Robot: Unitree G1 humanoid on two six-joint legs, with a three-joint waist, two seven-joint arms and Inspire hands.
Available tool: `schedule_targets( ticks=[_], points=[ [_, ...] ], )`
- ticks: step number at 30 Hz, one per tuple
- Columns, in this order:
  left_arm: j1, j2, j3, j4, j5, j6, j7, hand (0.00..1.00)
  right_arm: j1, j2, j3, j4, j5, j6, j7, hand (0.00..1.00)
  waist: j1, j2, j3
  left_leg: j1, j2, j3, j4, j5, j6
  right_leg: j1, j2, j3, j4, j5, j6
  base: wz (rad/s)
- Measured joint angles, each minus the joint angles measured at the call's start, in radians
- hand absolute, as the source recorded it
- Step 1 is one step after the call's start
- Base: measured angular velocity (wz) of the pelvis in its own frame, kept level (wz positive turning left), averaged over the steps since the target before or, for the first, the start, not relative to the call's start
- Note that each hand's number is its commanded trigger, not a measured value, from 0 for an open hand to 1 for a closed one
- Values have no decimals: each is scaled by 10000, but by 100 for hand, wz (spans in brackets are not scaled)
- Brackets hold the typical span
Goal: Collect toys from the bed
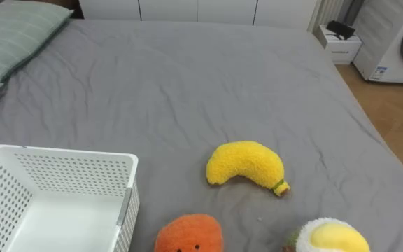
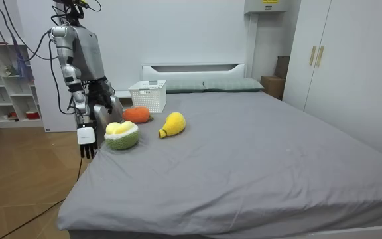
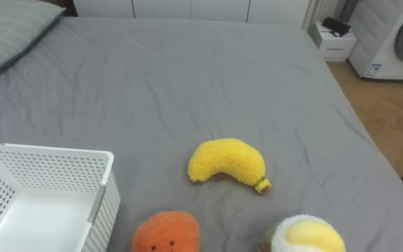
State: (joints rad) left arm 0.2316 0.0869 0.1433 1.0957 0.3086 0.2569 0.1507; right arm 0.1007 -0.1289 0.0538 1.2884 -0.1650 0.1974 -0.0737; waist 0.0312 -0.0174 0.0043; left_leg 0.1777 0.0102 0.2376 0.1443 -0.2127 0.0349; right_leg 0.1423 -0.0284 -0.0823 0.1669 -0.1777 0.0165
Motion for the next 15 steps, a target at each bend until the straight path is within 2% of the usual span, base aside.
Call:
schedule_targets(
  ticks=[8, 11, 15],
  points=[
    [20, -13, 53, -237, 321, -21, 250, 0, 11, -1, 0, -2, 1, -27, 16, 0, -9, -16, -11, -2, 2, -37, 60, -2, 2, 20, -7, -35, 11, 1, -1, 1],
    [-54, -7, 241, -241, 356, -160, 443, 0, 10, -5, -7, 35, 7, -43, 51, 0, -16, -11, -13, 5, 4, -37, 61, -2, 1, 30, -7, -38, 10, 0, 0, 0],
    [-33, -8, 289, -240, 285, -147, 431, 0, 14, -4, 0, 90, 73, 69, 339, 0, -28, -40, -13, 0, 2, -38, 59, -2, 2, 28, -9, -38, 19, 0, 0, 0]
  ],
)
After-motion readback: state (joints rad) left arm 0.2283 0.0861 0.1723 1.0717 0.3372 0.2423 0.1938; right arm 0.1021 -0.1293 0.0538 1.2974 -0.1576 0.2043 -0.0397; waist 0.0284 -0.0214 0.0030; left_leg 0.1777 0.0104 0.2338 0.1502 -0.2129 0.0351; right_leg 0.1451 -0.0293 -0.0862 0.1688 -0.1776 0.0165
